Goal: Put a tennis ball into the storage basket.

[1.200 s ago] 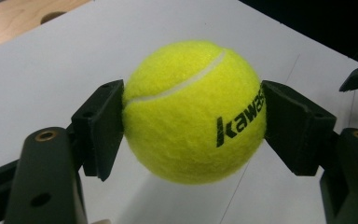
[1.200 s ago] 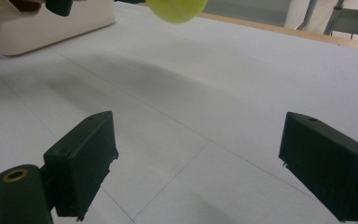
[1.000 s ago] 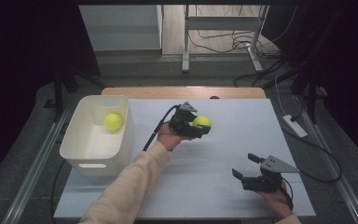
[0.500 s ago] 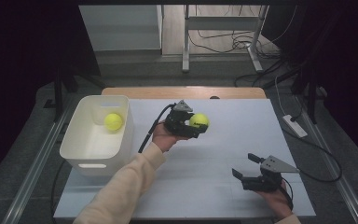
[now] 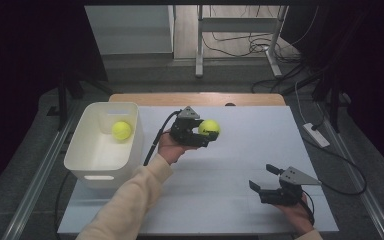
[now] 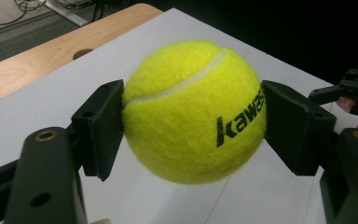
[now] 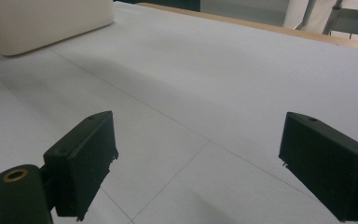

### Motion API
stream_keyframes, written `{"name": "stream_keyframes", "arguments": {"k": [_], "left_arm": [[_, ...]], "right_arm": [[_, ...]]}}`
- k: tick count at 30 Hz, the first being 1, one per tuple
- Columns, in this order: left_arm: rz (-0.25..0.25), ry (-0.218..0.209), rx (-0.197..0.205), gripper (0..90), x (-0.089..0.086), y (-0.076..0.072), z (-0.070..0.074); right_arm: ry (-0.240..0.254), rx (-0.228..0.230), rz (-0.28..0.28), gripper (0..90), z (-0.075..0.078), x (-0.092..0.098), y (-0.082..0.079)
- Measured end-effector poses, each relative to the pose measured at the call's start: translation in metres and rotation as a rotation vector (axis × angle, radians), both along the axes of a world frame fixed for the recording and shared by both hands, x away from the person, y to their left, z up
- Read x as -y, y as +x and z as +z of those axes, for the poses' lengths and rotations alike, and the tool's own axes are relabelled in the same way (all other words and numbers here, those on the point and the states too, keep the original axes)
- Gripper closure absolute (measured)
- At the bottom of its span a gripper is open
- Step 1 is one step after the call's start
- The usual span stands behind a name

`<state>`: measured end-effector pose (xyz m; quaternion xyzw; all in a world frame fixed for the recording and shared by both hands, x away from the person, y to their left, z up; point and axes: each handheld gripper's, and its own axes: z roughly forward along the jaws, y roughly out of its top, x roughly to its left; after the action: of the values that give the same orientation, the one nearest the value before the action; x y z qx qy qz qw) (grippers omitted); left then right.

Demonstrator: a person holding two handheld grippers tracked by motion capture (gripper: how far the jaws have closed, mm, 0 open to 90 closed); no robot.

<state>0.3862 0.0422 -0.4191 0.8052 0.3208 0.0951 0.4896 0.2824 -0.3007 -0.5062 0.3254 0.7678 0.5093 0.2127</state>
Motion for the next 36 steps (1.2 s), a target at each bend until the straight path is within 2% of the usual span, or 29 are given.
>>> {"name": "stream_keyframes", "arguments": {"k": [12,30,36], "left_arm": [[0.004,-0.018,0.014,26.4,-0.009,-0.009,0.001],[0.02,-0.034,0.064,26.4,-0.024,-0.026,0.008],[0.028,-0.059,0.075,26.4,-0.031,-0.034,0.011]], "right_arm": [[-0.003,0.0,0.0,10.8,0.0,-0.001,0.0],[-0.004,0.0,0.003,10.9,-0.001,-0.001,0.0],[-0.003,-0.001,0.005,10.9,-0.001,-0.001,-0.001]]}}
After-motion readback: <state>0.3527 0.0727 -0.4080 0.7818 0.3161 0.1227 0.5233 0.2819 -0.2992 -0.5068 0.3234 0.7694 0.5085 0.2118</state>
